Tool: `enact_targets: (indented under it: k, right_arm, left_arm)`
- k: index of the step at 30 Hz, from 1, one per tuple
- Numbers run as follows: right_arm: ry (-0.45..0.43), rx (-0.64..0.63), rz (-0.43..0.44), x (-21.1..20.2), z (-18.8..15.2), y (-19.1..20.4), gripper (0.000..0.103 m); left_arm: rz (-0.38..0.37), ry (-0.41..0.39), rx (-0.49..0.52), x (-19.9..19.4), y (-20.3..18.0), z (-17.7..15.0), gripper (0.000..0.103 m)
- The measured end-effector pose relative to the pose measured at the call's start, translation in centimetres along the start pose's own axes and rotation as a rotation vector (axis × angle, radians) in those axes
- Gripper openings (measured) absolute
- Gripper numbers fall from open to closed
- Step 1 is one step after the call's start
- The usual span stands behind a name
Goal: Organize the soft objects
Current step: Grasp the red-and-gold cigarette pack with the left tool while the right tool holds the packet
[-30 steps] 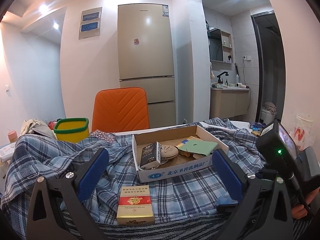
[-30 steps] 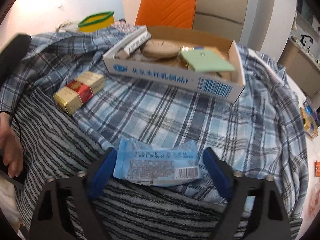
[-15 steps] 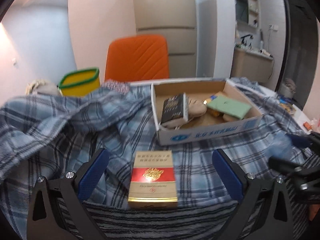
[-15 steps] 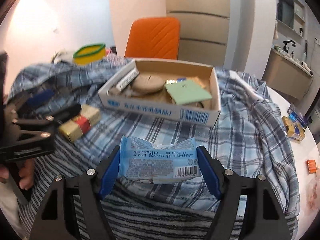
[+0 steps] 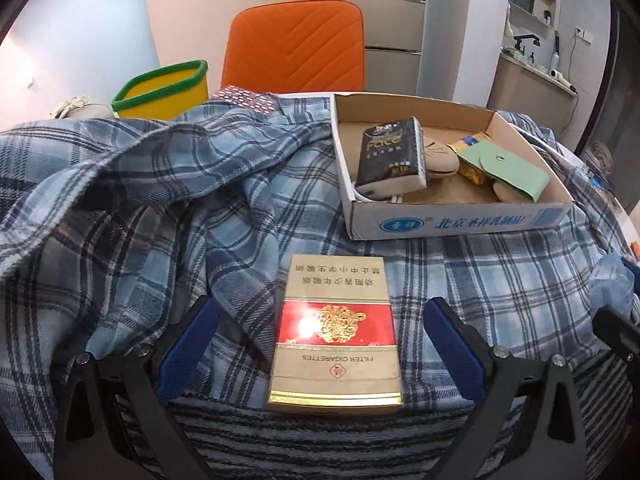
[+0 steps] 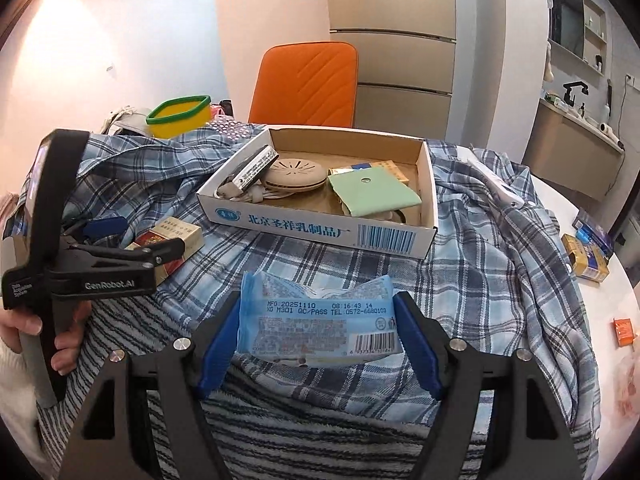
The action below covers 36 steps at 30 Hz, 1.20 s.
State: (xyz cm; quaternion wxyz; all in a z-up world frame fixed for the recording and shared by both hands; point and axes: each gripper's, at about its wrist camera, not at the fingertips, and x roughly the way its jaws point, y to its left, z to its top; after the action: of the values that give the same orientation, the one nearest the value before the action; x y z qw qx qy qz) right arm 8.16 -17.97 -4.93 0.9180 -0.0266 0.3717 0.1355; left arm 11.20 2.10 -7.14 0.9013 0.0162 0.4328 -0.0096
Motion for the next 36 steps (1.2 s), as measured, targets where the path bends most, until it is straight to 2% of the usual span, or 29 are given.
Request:
enact_targets:
  k: [4,9,11,13,15,22,27,30,32,36]
  right_arm:
    - [0.001,-0.001,0.001,0.1,0.0,0.0,0.076]
    - [0.011,-0.003,0.002,0.3,0.0,0.0,0.076]
    - [0.012,-0.003,0.003,0.3,0.0,0.1,0.076]
    - [0.012,-0.004,0.003,0.3,0.0,0.0,0.076]
    - [0.013,-0.005,0.003,0.3,0.0,0.1,0.076]
    - [0.002,-0.005,0.001,0.2,0.0,0.1,0.076]
    - [-0.017,0.018,-0.015,-0.2,0.1,-0.3,0.076]
    - [-0.116,0.018,-0.085,-1.8,0.2,-0.3,0.076]
    - [-0.188,0.013,-0.108,-2.9,0.1,-0.4,0.076]
    - [-0.253,0.002,-0.120,-4.0,0.1,-0.3,0.076]
  left_arm:
    - [-0.004,0.008,0.017,0.0,-0.2,-0.1,0.088]
    - [-0.004,0.021,0.046,0.2,-0.7,0.0,0.078]
    - [0.009,0.042,0.046,0.6,-0.7,0.0,0.071]
    - [0.022,0.072,0.043,1.2,-0.6,0.0,0.056]
    - [0.016,0.076,0.039,1.3,-0.5,0.0,0.056]
    - [-0.032,-0.021,0.011,-0.4,0.1,-0.2,0.055]
    - [-0.094,-0.183,0.003,-3.5,0.3,-0.2,0.055]
    - [-0.092,-0.266,-0.004,-4.9,0.3,-0.4,0.055]
    - [-0.109,-0.286,-0.019,-5.3,0.5,-0.3,0.055]
    - [-0.067,-0.234,-0.026,-4.2,0.6,0.2,0.055]
